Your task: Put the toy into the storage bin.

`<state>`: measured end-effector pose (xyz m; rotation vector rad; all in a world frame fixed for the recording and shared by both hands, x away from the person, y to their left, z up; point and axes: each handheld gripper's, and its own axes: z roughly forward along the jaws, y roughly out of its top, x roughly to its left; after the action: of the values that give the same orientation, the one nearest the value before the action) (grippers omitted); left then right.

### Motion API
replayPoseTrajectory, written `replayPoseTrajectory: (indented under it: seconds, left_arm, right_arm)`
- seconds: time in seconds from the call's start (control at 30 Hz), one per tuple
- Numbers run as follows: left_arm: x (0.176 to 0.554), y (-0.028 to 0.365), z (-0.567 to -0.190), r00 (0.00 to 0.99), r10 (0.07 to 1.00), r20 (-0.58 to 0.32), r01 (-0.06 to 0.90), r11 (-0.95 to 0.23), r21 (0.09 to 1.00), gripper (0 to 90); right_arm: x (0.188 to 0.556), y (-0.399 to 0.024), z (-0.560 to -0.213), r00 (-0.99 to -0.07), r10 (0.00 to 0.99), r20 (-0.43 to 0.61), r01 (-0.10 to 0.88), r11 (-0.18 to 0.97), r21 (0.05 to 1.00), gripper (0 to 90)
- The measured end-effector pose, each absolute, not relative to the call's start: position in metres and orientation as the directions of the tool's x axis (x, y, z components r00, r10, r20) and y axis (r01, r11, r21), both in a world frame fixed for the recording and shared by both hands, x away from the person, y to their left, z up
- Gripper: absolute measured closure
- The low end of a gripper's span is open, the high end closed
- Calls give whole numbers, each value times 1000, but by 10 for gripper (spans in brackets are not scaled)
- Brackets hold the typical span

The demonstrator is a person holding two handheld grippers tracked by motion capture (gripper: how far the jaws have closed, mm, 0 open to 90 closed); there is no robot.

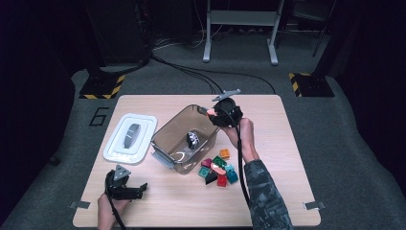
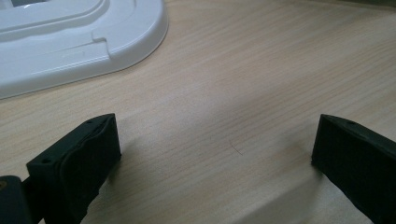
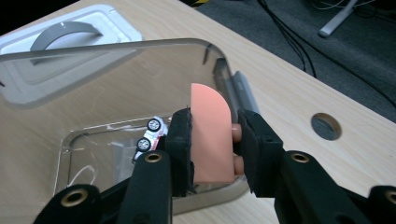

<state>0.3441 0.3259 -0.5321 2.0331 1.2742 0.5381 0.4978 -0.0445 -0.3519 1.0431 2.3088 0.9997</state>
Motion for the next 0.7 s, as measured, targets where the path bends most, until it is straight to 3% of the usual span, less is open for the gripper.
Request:
replayPoseTrajectory:
  seconds: [0.43,0.7]
  left_arm:
    - [344,326,-532,439,899,-5,623,-300,723,8]
    - [344,326,-532,438,899,-5,623,-299,723,8]
  right_arm:
    - [504,-25,-373,-694,710,-121,470,573,671,663]
    - [501,-27,-378,-696,711,-103,498,581,644,661]
